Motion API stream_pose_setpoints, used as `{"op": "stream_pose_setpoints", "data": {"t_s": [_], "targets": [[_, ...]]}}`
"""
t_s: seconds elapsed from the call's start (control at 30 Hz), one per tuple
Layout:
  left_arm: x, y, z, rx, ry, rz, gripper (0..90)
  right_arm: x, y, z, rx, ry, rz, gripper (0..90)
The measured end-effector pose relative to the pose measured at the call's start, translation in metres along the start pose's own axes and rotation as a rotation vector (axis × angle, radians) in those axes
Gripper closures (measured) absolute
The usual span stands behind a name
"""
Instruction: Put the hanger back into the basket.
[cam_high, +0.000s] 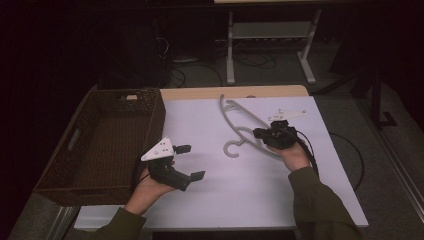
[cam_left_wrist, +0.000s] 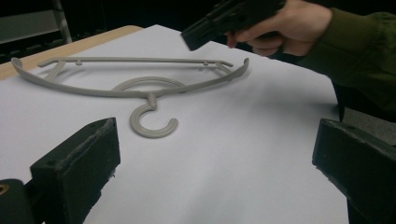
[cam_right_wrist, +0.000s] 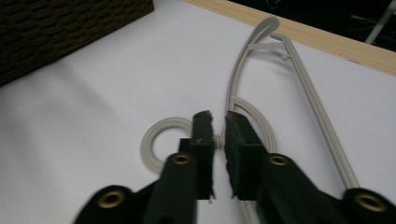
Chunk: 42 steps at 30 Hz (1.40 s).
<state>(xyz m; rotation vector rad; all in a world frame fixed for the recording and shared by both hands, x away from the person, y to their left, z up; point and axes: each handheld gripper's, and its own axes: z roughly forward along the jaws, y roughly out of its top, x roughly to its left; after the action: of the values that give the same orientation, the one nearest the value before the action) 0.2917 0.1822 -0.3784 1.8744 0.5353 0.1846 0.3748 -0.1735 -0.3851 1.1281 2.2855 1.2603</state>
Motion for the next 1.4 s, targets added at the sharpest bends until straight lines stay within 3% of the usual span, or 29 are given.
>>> {"op": "stream_pose_setpoints", "data": {"t_s": [0.1,0.4,0.67,1.17,1.4], "targets": [[0.001,-0.001,0.0,0.004,-0.003,0.001,0.8,-0.006,0.002,0.017,0.033,0.001,0.009,89.0],[0.002,-0.002,0.0,0.004,-0.004,-0.001,0.8,-0.012,0.002,0.066,0.127,-0.012,0.016,89.2],[0.002,-0.001,0.001,0.004,-0.007,0.0,0.8,-0.019,0.012,0.096,0.163,-0.043,0.015,89.2],[0.002,-0.001,0.001,0.005,-0.008,0.001,0.8,-0.023,0.013,0.115,0.228,-0.048,0.001,89.3],[0.002,-0.001,0.001,0.008,-0.01,0.001,0.8,-0.02,0.01,0.117,0.242,0.011,0.002,89.4]]}}
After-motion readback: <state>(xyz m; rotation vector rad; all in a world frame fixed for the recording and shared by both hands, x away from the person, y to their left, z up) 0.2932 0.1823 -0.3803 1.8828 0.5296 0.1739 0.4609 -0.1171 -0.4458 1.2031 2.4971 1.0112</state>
